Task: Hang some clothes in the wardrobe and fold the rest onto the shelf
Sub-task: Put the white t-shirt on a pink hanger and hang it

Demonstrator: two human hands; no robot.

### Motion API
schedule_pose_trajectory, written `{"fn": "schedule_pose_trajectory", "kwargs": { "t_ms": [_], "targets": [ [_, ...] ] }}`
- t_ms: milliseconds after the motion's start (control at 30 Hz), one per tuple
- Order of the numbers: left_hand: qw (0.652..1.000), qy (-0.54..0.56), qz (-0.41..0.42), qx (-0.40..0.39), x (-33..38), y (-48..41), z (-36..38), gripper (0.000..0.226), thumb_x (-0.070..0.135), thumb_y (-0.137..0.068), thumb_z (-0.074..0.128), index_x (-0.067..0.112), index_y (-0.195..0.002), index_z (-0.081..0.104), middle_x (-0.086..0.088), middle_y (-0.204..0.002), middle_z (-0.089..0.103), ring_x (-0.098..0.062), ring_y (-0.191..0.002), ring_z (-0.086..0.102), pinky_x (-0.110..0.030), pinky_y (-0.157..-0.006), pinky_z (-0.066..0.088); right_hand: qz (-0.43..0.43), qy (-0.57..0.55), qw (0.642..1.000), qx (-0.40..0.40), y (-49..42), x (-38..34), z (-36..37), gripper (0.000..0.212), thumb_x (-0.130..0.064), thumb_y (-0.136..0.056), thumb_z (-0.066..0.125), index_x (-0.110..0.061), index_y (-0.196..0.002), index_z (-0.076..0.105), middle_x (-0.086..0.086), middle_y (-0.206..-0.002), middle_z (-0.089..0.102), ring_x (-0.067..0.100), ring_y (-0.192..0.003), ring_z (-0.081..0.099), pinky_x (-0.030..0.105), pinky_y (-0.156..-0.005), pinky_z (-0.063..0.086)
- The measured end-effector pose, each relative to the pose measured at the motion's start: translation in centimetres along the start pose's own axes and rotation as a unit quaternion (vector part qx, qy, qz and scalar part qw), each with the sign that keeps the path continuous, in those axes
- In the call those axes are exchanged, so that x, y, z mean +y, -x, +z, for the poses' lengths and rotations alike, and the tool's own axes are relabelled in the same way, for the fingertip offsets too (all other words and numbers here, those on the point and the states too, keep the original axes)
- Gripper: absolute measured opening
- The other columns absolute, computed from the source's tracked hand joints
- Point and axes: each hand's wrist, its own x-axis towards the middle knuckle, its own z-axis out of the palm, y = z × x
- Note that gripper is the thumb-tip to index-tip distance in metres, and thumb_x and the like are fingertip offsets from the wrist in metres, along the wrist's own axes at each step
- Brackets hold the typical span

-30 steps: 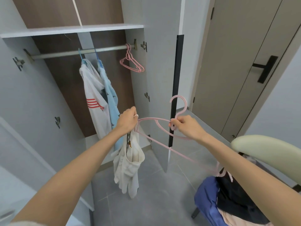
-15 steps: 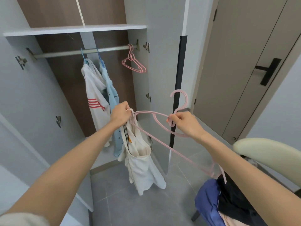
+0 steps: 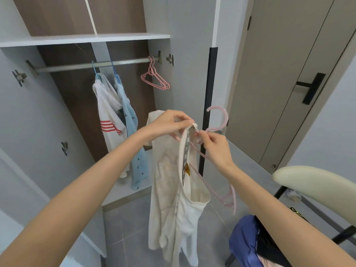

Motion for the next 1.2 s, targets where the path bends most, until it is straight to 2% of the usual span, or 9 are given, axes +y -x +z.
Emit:
{"fn": "schedule_pose_trajectory", "kwargs": {
  "t_ms": [133,233,400,533,633,767,967,1067,1200],
  "targets": [
    [0.951,-0.241,0.156,0.117,0.2,0.1,-1.9,0.03,0.031,-0.1,0.043,0.025,-0.122,0.062,0.001,-0.118,0.054,-0.015,-0.107,0.042,-0.024,-0.087,0.032,0.009,-0.09,0.995,0.044,-0.2,-0.8,-1.3,0.04,-0.026,-0.096,0.054,-0.01,-0.061,0.065,-0.011,-0.05,0.051,0.007,-0.049,0.036,0.021,-0.055,0.032],
    [0.899,-0.328,0.169,0.236,-1.3,0.0,-2.6,0.04,0.029,-0.098,0.044,0.032,-0.137,0.045,-0.001,-0.142,0.033,-0.022,-0.127,0.026,-0.034,-0.104,0.021,0.021,-0.15,0.985,0.079,-0.4,-1.7,-2.4,0.044,-0.023,-0.097,0.054,-0.016,-0.053,0.056,-0.016,-0.04,0.04,0.004,-0.042,0.031,0.022,-0.052,0.029],
    [0.924,-0.068,0.02,0.376,-3.5,-0.5,-3.6,0.066,0.054,-0.089,0.05,0.041,-0.146,0.02,-0.005,-0.154,0.01,-0.027,-0.142,0.01,-0.045,-0.113,0.011,0.01,-0.181,0.978,0.102,-1.1,-2.8,-3.9,0.043,-0.02,-0.096,0.054,-0.01,-0.055,0.057,-0.015,-0.04,0.045,0.003,-0.041,0.031,0.026,-0.056,0.031],
    [0.906,0.05,-0.101,0.407,-5.0,-0.4,-4.8,0.067,0.06,-0.09,0.046,0.038,-0.148,0.018,-0.003,-0.156,0.016,-0.027,-0.142,0.017,-0.049,-0.114,0.016,0.042,-0.192,0.973,0.121,-0.7,-2.6,-3.9,0.041,-0.021,-0.093,0.055,-0.009,-0.054,0.059,-0.012,-0.043,0.05,0.003,-0.043,0.034,0.028,-0.059,0.035],
    [0.92,0.115,-0.195,0.318,-7.4,0.5,-5.3,0.088,0.065,-0.08,0.057,0.033,-0.15,0.014,-0.007,-0.155,0.023,-0.029,-0.14,0.025,-0.049,-0.114,0.024,0.083,-0.24,0.957,0.142,-0.3,-2.9,-4.0,0.045,-0.02,-0.093,0.055,-0.014,-0.049,0.054,-0.011,-0.041,0.048,0.002,-0.039,0.037,0.021,-0.055,0.043],
    [0.892,0.283,-0.31,0.166,-8.0,1.6,-4.0,0.084,0.067,-0.081,0.054,0.021,-0.146,0.027,-0.012,-0.143,0.042,-0.032,-0.13,0.042,-0.052,-0.104,0.037,0.094,-0.252,0.95,0.158,-0.1,-4.3,-4.6,0.042,-0.018,-0.093,0.054,-0.009,-0.053,0.05,-0.009,-0.038,0.032,0.004,-0.037,0.028,0.009,-0.034,0.029],
    [0.839,0.423,-0.31,0.145,-6.8,0.9,-3.8,0.044,0.053,-0.077,0.07,0.017,-0.1,0.058,-0.004,-0.089,0.059,-0.017,-0.084,0.056,-0.033,-0.083,0.05,0.062,-0.244,0.955,0.156,0.0,-5.0,-4.7,0.041,-0.013,-0.094,0.053,-0.007,-0.054,0.049,-0.005,-0.049,0.049,0.002,-0.038,0.035,0.01,-0.034,0.031],
    [0.835,0.434,-0.298,0.163,-6.2,0.6,-3.8,0.012,0.026,-0.091,0.062,0.016,-0.098,0.058,-0.004,-0.092,0.061,-0.015,-0.084,0.058,-0.028,-0.072,0.05,0.055,-0.229,0.958,0.162,0.2,-4.5,-4.6,0.038,-0.013,-0.094,0.053,-0.006,-0.056,0.053,0.005,-0.061,0.052,0.001,-0.037,0.038,0.011,-0.037,0.033],
    [0.788,0.509,-0.239,0.25,-7.9,0.1,-5.5,0.021,0.029,-0.097,0.053,0.014,-0.112,0.054,-0.009,-0.114,0.064,-0.023,-0.102,0.063,-0.041,-0.088,0.053,0.105,-0.231,0.951,0.177,0.4,-3.2,-5.0,0.037,-0.017,-0.089,0.056,-0.01,-0.053,0.052,0.001,-0.051,0.042,0.006,-0.043,0.028,0.013,-0.041,0.034]
  ]
}}
